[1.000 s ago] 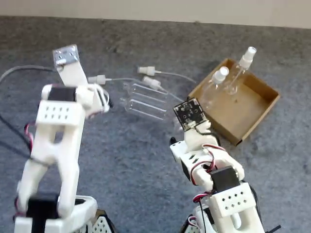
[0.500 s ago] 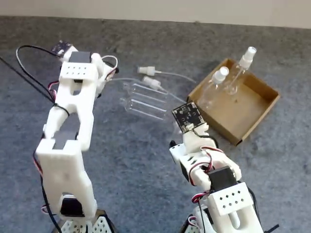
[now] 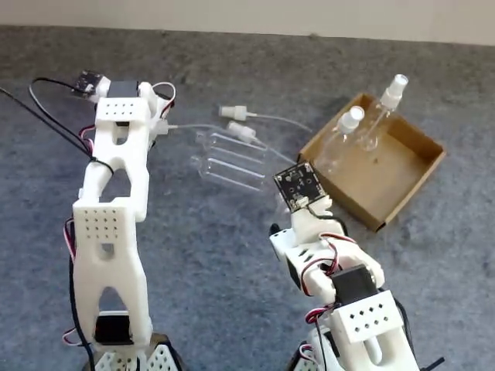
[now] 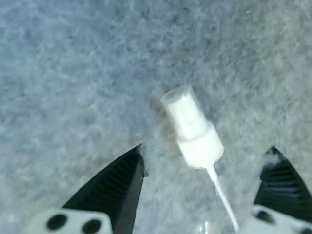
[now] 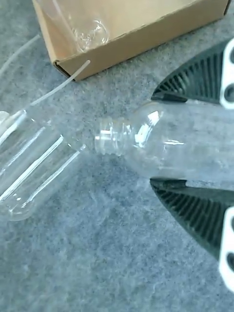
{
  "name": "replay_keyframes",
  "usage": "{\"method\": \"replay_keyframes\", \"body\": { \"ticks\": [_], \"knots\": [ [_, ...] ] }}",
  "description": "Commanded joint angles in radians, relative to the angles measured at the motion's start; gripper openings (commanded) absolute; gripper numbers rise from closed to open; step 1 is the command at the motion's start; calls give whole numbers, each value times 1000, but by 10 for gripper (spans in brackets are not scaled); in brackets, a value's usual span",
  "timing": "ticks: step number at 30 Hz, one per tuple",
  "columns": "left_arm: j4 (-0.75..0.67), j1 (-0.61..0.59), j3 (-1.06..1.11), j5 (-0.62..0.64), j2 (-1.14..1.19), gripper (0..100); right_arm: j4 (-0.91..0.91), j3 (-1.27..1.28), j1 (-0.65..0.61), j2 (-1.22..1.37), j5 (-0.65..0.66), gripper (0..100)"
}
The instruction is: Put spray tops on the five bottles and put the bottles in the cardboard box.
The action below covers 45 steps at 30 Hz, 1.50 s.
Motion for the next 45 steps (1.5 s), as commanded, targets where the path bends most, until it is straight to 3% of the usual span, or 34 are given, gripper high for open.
{"method": "replay_keyframes", "body": {
  "ticks": [1,5,10,22,29,33,45],
  "knots": [
    [-3,-25,-156,11,68,322,-21,-7,16,-18,-6,132],
    [2,-41,-229,11,147,277,-21,-7,16,-18,-6,132],
    [55,-41,-315,11,193,88,-21,-7,16,-18,-6,132],
    [89,-36,-441,-6,211,36,-21,-7,16,-18,-8,132],
    [92,-33,-673,-173,216,5,-27,-7,15,-18,-8,135],
    [170,-31,-843,-226,213,5,-28,-7,13,-18,-8,135],
    [391,47,-842,-465,-108,6,-220,-8,2,-18,-14,135]
  ]
}}
